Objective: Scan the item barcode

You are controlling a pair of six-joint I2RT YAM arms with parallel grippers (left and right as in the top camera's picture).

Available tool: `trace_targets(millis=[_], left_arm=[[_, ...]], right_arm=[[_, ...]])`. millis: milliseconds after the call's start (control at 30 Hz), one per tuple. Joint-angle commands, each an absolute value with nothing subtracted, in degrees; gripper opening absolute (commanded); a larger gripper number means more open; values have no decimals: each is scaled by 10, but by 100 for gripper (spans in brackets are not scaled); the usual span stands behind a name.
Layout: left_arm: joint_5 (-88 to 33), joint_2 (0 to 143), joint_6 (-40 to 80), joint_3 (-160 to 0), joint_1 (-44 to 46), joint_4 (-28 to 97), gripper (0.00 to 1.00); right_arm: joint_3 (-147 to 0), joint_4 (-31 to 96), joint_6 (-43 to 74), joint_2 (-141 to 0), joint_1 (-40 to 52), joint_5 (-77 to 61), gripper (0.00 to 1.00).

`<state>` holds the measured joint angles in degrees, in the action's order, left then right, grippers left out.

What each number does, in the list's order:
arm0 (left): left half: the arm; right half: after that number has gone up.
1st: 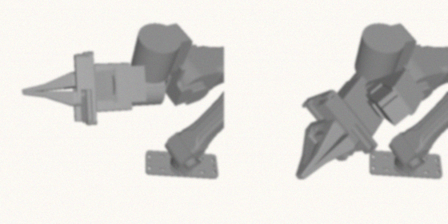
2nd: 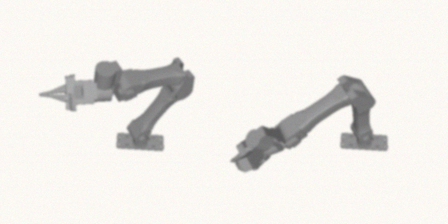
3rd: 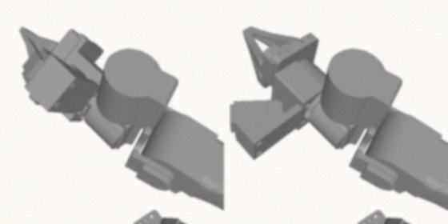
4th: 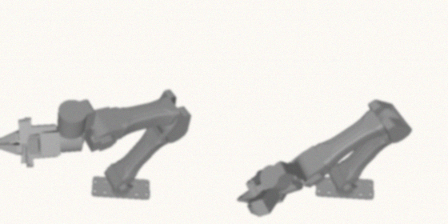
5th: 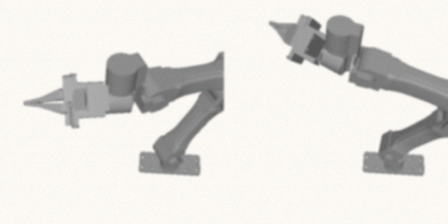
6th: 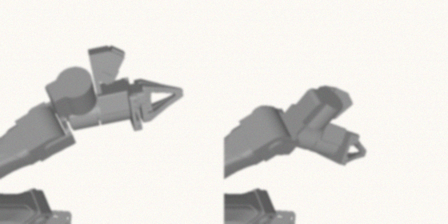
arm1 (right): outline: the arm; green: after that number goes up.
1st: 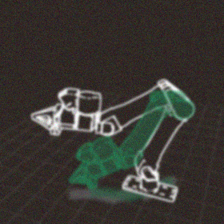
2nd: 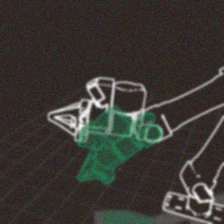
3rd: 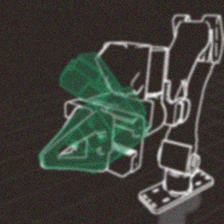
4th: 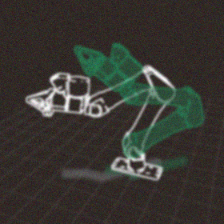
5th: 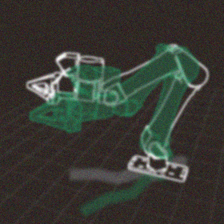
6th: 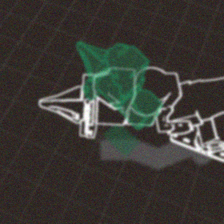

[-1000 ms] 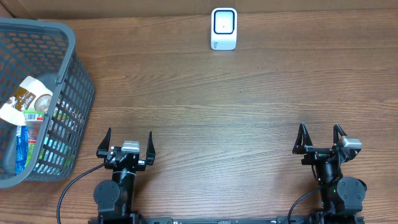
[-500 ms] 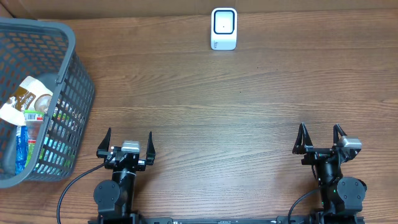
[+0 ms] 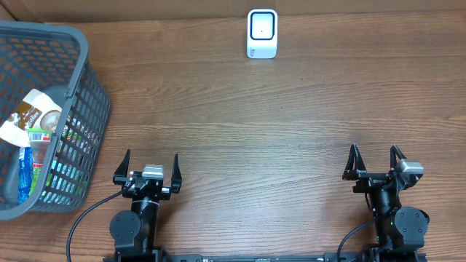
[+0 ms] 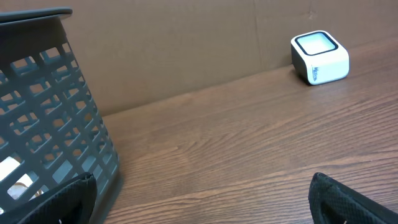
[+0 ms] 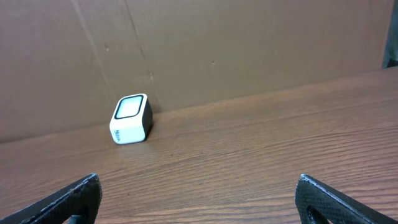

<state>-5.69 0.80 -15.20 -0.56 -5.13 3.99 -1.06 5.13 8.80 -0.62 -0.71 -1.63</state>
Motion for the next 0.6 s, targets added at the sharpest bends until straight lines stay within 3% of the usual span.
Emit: trace_targets(millis=[0,567], left_arm=[[-59,3,-150,-3,-52,40,100],[-56,3,-120,-3,-52,32,100]], right_arm=[[-5,47,87,-2,-6,-15,100],[-5,46,87,-2,-6,-5,100]])
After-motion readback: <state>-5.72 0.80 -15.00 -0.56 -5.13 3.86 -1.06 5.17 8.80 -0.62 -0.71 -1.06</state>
